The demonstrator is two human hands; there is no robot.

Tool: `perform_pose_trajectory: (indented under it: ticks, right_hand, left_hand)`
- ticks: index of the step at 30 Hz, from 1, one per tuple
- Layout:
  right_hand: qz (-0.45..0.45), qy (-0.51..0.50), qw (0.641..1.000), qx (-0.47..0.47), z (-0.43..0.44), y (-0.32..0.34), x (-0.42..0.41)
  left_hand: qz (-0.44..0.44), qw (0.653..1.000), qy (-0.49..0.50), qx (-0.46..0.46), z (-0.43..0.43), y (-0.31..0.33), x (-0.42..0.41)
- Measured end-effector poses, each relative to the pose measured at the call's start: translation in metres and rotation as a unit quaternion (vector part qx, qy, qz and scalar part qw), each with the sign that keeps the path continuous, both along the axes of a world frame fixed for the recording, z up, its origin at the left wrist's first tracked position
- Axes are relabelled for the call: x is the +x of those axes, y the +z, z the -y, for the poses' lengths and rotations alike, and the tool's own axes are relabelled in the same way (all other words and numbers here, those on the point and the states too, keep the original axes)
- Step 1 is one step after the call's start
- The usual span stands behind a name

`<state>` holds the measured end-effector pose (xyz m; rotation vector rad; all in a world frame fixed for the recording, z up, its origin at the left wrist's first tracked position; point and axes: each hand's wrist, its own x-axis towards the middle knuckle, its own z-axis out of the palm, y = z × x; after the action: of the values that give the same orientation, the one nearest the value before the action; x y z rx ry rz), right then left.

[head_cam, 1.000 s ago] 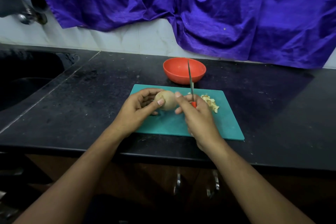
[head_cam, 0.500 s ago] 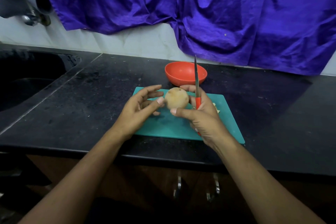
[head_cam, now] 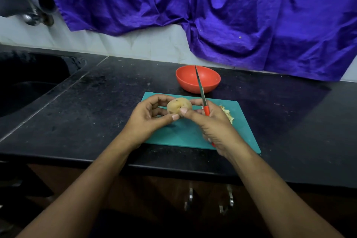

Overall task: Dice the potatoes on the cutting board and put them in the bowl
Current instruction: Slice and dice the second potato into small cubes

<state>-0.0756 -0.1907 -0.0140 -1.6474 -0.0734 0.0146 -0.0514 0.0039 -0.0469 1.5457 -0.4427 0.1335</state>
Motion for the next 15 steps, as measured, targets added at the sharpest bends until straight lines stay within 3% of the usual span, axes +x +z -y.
perform_pose_trajectory:
  ticks: [4, 7, 10, 15]
  right_hand:
    - [-0.065, 0.020, 0.997, -0.019, 0.006, 0.000, 0.002]
    - [-0.104, -0.007, 0.991, -0.083, 0.015, -0.003, 0.007]
    - [-0.046, -0.031, 0.979, -0.198, 0.023, -0.003, 0.008]
    - [0.089, -0.073, 0.916, -0.385, 0.036, -0.005, 0.003]
  left_hand:
    - [0.014, 0.999, 0.039, 0.034, 0.000, -0.003, 0.001]
    - [0.052, 0.984, 0.130, 0.109, 0.001, -0.006, 0.004]
    - [0.066, 0.963, 0.198, 0.172, -0.001, -0.011, 0.008]
    - [0.103, 0.932, 0.225, 0.264, 0.000, -0.013, 0.009]
